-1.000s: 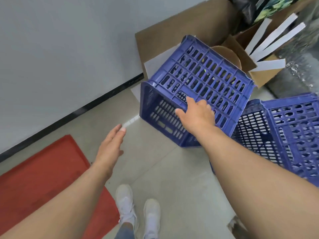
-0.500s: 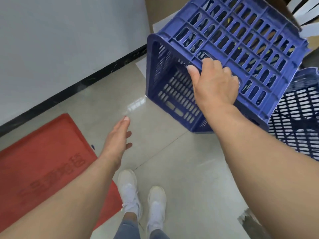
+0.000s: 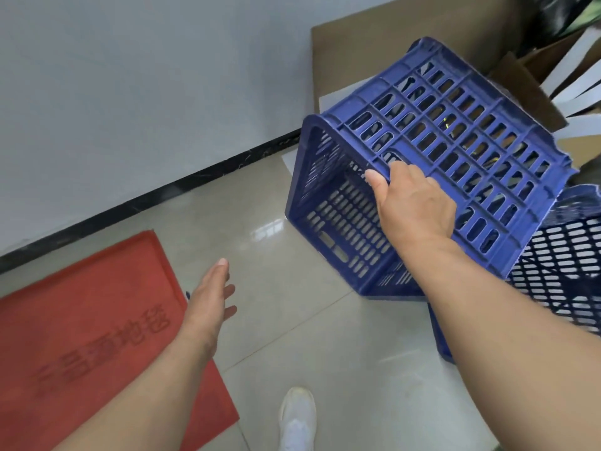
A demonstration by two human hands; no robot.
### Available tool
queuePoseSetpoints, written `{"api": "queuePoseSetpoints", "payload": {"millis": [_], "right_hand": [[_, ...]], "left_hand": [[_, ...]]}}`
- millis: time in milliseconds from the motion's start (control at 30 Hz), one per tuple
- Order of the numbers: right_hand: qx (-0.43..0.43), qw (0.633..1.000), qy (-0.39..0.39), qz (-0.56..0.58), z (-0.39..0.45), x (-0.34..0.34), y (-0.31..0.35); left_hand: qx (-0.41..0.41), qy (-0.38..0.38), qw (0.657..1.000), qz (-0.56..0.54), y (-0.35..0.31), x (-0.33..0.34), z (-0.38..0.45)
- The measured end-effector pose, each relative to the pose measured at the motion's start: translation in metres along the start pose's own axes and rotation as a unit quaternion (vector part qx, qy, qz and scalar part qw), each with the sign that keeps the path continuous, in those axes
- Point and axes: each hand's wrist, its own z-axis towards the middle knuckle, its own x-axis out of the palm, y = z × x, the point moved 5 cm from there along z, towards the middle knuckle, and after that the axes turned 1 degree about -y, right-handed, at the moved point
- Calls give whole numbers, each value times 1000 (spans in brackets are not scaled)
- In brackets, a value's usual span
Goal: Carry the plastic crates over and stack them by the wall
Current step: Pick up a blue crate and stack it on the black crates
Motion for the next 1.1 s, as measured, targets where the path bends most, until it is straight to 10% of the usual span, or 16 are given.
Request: {"api": "queuePoseSetpoints", "payload": {"millis": [567, 800, 1100], "right_hand": [[-11, 999, -19, 27, -72, -43, 128], [26, 982, 55, 179, -97, -41, 184], [80, 927, 126, 343, -159, 34, 255]], "left_hand": [[-26, -42, 999, 11, 70, -169, 5], [-92, -193, 976, -33, 121, -297, 5], [-143, -161, 955, -202, 173, -432, -12]]}}
